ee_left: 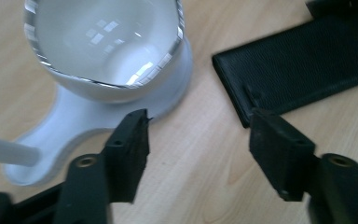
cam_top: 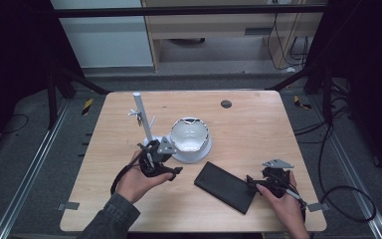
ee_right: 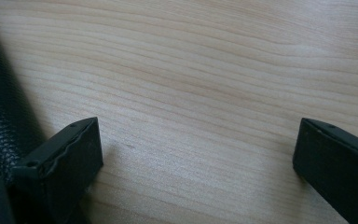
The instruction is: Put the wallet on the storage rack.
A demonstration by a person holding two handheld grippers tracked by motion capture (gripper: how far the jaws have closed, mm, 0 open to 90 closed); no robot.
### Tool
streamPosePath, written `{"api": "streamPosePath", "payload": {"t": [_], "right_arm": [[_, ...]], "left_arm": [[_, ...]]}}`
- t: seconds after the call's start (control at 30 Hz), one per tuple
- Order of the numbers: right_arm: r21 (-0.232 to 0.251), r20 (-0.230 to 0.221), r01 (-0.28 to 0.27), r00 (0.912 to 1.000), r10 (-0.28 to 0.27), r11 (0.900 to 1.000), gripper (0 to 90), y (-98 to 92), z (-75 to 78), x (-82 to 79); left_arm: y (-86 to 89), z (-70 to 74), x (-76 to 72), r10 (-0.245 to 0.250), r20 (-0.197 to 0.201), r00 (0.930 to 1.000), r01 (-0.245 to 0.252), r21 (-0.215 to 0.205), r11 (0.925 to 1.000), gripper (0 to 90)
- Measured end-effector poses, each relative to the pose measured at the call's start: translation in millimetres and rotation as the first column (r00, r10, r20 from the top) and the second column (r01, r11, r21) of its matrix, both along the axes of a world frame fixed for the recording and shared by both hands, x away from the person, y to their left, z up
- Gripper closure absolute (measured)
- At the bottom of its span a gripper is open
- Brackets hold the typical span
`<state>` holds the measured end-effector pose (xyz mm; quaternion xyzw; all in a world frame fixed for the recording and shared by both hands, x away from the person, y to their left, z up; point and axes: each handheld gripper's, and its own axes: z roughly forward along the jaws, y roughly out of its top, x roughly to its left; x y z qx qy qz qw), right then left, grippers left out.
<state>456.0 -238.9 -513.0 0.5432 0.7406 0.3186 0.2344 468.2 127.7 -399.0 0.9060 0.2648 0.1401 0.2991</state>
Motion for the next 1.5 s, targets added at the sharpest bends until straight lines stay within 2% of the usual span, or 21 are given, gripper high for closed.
{"api": "streamPosePath", "payload": {"t": [0.03, 0.07, 0.1, 0.13, 0.17, 0.23, 0.3, 0.33, 0.4, 0.53, 0.63, 0.73, 0.93, 1.2, 1.33, 1.4, 1.43, 1.47, 1.5], "right_arm": [[0.000, 0.000, 0.000, 1.0000, 0.000, 1.000, 1.7, 0.0, 0.0, 0.0], [-0.002, 0.001, -0.003, 1.0000, 0.003, 1.000, 1.7, -0.2, 0.0, 0.2], [-0.001, 0.001, -0.002, 1.0000, 0.002, 1.000, 1.7, -0.1, -0.1, 0.4], [-0.001, 0.001, -0.004, 1.0000, 0.004, 1.000, 1.9, -0.1, 0.0, 0.5], [-0.001, 0.001, -0.004, 1.0000, 0.004, 1.000, 1.9, -0.1, 0.0, 0.5], [0.002, 0.001, -0.005, 1.0000, 0.005, 1.000, 2.5, 0.4, 0.2, 0.3], [-0.001, 0.003, -0.006, 1.0000, 0.006, 1.000, 2.7, 0.4, 0.2, 0.1], [-0.002, 0.005, -0.005, 1.0000, 0.005, 1.000, 2.8, 0.5, 0.2, 0.0], [-0.002, 0.004, -0.005, 1.0000, 0.005, 1.000, 2.9, 0.5, 0.3, -0.2], [-0.003, 0.002, -0.004, 1.0000, 0.004, 1.000, 2.9, 0.7, 0.5, 0.2], [-0.004, 0.000, -0.003, 1.0000, 0.003, 1.000, 2.9, 1.0, 0.6, 0.4], [-0.001, 0.000, -0.002, 1.0000, 0.002, 1.000, 2.9, 1.1, 0.6, 0.4], [-0.002, 0.004, -0.001, 1.0000, 0.001, 1.000, 2.9, 1.1, 0.3, 0.3], [-0.002, 0.003, -0.003, 1.0000, 0.003, 1.000, 3.3, 1.0, 0.5, 0.3], [0.015, -0.015, -0.035, 0.9992, 0.036, 0.999, 6.0, 1.1, 5.6, 1.2], [0.040, 0.022, -0.034, 0.9992, 0.033, 0.999, 6.5, 1.8, 10.9, 0.2], [0.040, 0.022, -0.034, 0.9992, 0.033, 0.999, 6.5, 1.8, 10.9, 0.2], [0.043, 0.047, -0.031, 0.9985, 0.029, 0.999, 6.8, 1.3, 14.3, -0.7], [0.046, 0.051, -0.029, 0.9984, 0.027, 0.999, 7.0, 0.8, 15.4, -1.1]], "left_arm": [[0.0, 0.0, 0.0, 0.000, 0.000, 1.0000, 0.000, 0.000, 1.0000, 48.9], [-1.8, -6.8, -0.9, -0.009, -0.010, 0.9999, 0.009, 0.004, 0.9999, 48.9], [-2.7, -10.6, -1.2, -0.014, -0.021, 0.9997, 0.014, 0.002, 0.9999, 54.5], [-6.0, -20.3, -3.2, -0.021, -0.041, 0.9989, 0.021, -0.001, 0.9998, 62.5], [-6.0, -20.3, -3.2, -0.021, -0.041, 0.9989, 0.021, -0.001, 0.9998, 66.7], [-12.3, -32.9, -6.4, -0.030, -0.053, 0.9981, 0.032, 0.029, 0.9991, 69.9], [-14.3, -36.3, -7.4, -0.030, -0.050, 0.9983, 0.031, 0.027, 0.9992, 71.2], [-17.5, -41.2, -8.5, -0.033, -0.051, 0.9981, 0.035, 0.025, 0.9991, 76.2], [-20.1, -45.4, -9.0, -0.032, -0.054, 0.9980, 0.033, 0.013, 0.9994, 80.1], [-23.9, -53.9, -8.3, -0.033, -0.068, 0.9971, 0.035, 0.019, 0.9992, 87.9], [-25.6, -59.6, -7.2, -0.032, -0.081, 0.9962, 0.034, 0.016, 0.9993, 89.2], [-28.4, -63.0, -6.7, -0.044, -0.092, 0.9948, 0.047, 0.030, 0.9984, 89.6], [-35.6, -67.0, -6.7, -0.062, -0.096, 0.9934, 0.067, 0.047, 0.9967, 89.6], [-40.9, -72.7, -1.6, -0.061, -0.107, 0.9924, 0.068, 0.061, 0.9958, 89.4], [-42.8, -74.4, -1.4, -0.062, -0.113, 0.9917, 0.070, 0.068, 0.9952, 89.4], [-43.2, -74.7, -1.1, -0.063, -0.113, 0.9916, 0.071, 0.071, 0.9949, 89.3], [-43.2, -74.7, -1.1, -0.063, -0.113, 0.9916, 0.071, 0.071, 0.9949, 89.3], [-43.8, -75.2, -0.4, -0.060, -0.113, 0.9917, 0.069, 0.073, 0.9950, 89.3], [-44.2, -75.4, -0.1, -0.061, -0.114, 0.9916, 0.070, 0.073, 0.9949, 89.3]]}}
